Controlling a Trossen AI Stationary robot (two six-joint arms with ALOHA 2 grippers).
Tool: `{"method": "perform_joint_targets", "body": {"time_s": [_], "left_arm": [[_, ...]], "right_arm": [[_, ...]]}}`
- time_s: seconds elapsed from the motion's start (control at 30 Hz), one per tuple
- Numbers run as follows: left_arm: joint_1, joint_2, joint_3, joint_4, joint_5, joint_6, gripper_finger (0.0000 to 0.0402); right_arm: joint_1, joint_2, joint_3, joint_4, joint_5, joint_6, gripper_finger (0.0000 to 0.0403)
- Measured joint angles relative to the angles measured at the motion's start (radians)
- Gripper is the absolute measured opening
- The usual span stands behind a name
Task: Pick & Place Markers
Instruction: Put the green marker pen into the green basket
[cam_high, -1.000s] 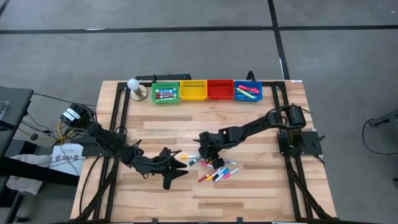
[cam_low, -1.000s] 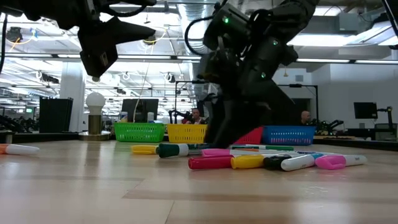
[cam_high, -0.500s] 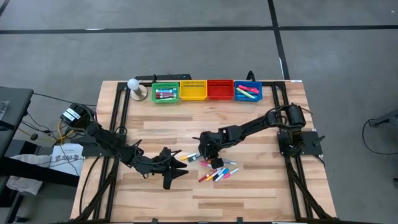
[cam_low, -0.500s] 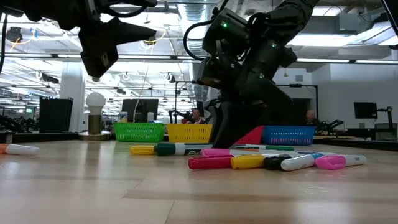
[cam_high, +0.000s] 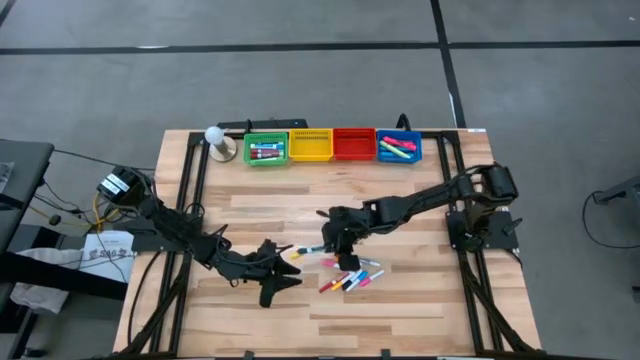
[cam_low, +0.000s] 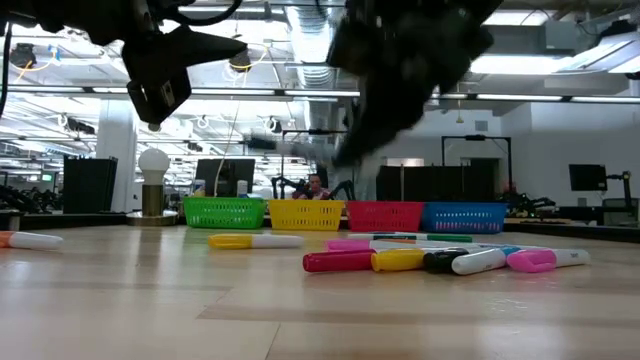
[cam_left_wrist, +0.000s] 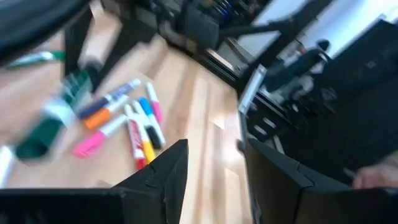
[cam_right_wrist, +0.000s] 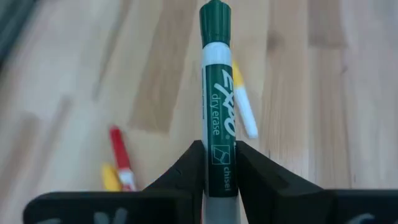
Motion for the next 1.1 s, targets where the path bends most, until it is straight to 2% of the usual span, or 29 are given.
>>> {"method": "perform_joint_targets", "body": {"time_s": [0.17, 0.33, 0.5, 0.67, 0.83, 1.1], "left_arm": [[0.001, -0.014, -0.001, -0.004, 0.006, 0.001, 0.0159], [0.035, -0.09, -0.001, -0.001, -0.024, 0.033, 0.0159], [0.077, -0.178, -0.001, 0.0, -0.231, 0.089, 0.0159], [0.12, -0.212, -0.001, 0.014, -0.396, 0.09, 0.0159], [0.167, -0.212, -0.002, 0.052, -0.401, 0.084, 0.0159], [0.174, -0.212, -0.002, 0.105, -0.343, 0.103, 0.0159]], "right_arm": [[-0.002, -0.092, 0.0, 0.022, 0.002, 0.185, 0.0062], [-0.001, -0.157, 0.001, 0.115, 0.005, 0.317, 0.0064], [0.0, -0.185, 0.002, 0.269, 0.022, 0.44, 0.0064], [-0.004, -0.188, 0.002, 0.372, 0.038, 0.458, 0.0065], [-0.016, -0.187, 0.003, 0.38, 0.103, 0.465, 0.0065], [0.001, -0.185, 0.003, 0.411, 0.098, 0.486, 0.0065]]}}
